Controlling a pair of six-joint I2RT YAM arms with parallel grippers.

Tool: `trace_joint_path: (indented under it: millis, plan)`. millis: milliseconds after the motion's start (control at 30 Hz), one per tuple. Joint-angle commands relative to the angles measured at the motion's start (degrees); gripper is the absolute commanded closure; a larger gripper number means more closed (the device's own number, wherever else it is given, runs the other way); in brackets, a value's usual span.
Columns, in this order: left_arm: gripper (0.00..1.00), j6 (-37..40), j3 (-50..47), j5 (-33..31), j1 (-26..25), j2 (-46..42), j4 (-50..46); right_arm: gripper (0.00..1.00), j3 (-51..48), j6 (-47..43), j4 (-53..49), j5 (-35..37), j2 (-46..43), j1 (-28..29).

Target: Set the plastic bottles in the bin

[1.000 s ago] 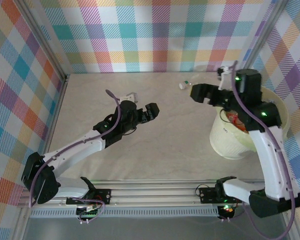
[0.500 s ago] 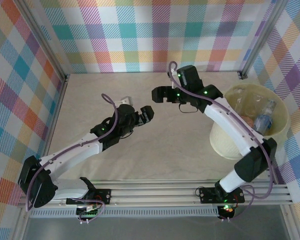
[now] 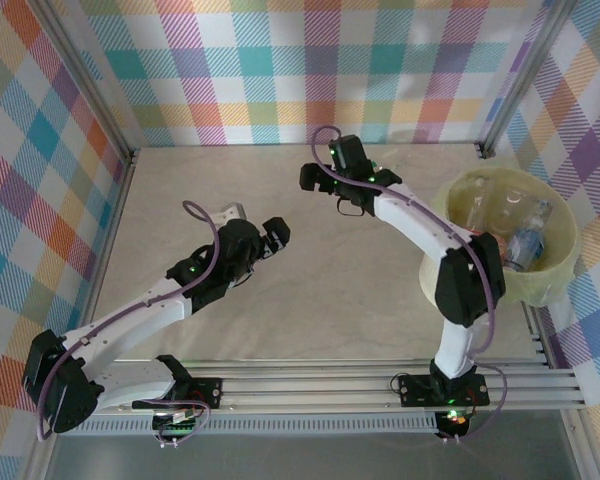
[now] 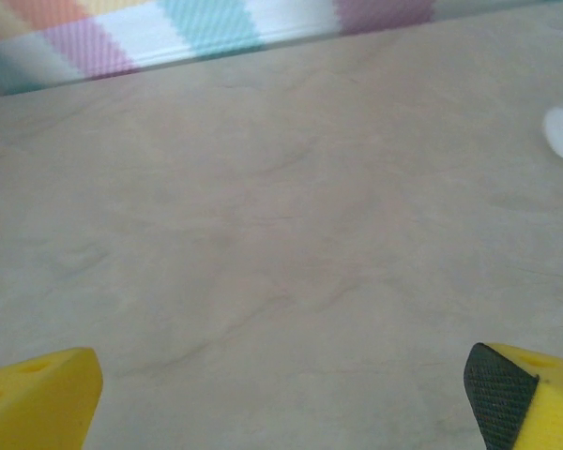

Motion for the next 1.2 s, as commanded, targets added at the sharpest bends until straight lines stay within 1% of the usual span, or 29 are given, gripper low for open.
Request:
trace_joint_path:
  millis: [0,67,200,400,567,667,767,900,1000,1067,1167]
  plan:
    - [0.0,-1.17,-1.13,-1.48,0.78,-1.44,-1.08,0.0,3.52,6.22,2.78,7.87,3.93,-2.24]
    - [0.0,-1.3,-1.36,-1.49,1.0,-1.45,-1.38,0.0,4.64,9.18,2.68,9.48,6.48,-3.4]
    - [0.0,-1.68,-1.83,-1.65,1.3,-1.45,-1.78,0.0,6.97,14.46,1.99,9.61,11.19,-5.84]
    - [0.0,-2.12,-3.21,-2.42,1.75,-1.71,-1.78,0.0,17.52,15.05,-4.33,9.55,20.69,-9.38]
    - [0.0,-2.15,-3.84,-3.03,2.79,-1.52,-1.94,0.0,30.1,14.4,-10.65,9.39,29.81,-11.7]
    - [0.0,-1.92,-3.9,-3.68,3.31,-1.37,-2.07,0.02,36.97,14.44,-13.62,9.41,34.49,-12.46]
    - [0.0,-1.64,-3.84,-4.35,3.81,-1.32,-2.4,0.05,43.37,15.39,-16.22,11.04,38.92,-12.91]
    - [0.0,-1.52,-3.93,-4.9,4.53,-0.89,-2.9,0.07,52.81,18.85,-21.34,13.4,45.09,-12.97]
    - [0.0,-1.52,-3.93,-5.1,4.93,-0.46,-3.07,0.1,55.51,22.52,-23.27,14.82,47.36,-13.19]
    - [0.0,-1.39,-3.92,-5.12,5.2,-0.14,-3.13,0.12,55.32,25.59,-24.22,15.79,47.59,-13.54]
    - [0.0,-1.34,-3.92,-5.17,5.53,0.27,-3.2,0.14,54.33,29.99,-25.45,15.44,47.53,-14.57]
